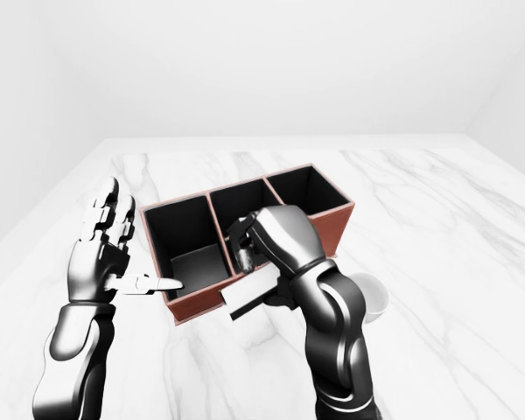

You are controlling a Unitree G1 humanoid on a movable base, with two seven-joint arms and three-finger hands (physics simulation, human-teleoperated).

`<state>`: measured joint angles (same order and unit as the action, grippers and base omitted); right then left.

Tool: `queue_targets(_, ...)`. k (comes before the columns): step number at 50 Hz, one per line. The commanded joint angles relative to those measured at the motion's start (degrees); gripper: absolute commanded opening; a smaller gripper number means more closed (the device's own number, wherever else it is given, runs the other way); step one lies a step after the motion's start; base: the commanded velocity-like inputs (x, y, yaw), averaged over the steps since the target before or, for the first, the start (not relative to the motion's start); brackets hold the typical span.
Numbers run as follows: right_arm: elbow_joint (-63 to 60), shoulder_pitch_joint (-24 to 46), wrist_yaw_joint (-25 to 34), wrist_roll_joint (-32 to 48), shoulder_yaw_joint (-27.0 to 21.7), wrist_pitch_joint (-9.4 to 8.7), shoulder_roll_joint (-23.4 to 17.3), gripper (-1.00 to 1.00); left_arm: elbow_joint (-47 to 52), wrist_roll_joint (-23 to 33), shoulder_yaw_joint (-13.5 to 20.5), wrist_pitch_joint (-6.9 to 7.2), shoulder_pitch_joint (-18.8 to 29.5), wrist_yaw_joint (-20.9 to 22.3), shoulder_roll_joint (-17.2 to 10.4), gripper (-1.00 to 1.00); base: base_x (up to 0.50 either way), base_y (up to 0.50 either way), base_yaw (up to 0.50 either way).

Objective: Pick up the book and place it in the front compartment of the caddy.

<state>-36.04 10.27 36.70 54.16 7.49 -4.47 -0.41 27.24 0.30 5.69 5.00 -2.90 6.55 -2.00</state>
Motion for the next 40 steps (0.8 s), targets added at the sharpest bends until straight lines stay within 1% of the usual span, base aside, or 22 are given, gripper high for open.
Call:
queue_targets(1,0.49,5.37,0.67,1.64,-1.44,-0.53,0.18,-1.0,0.27,-0.02,0.05,0.0,-0.02,0.0,0.0,1.0,0.0,0.0,0.0)
queue_targets(11,2.55,9.02,0.58,2.39,-2.0,-0.53,0.12,-1.0,-0.08,-0.02,0.05,0.0,-0.04,0.06,-0.03,1.0,0.0,0.0,0.0)
queue_targets(26,12.24,16.88,-3.84,2.14,-3.46,-0.53,-0.87,-1.0,-0.28,-0.17,0.29,0.0,0.22,0.11,-0.11,1.0,0.0,0.0,0.0)
queue_targets(40,20.14,19.21,-8.86,2.05,-3.9,-0.53,-1.76,-1.0,-0.68,-0.1,0.11,0.0,0.01,0.11,-0.02,1.0,0.0,0.0,0.0)
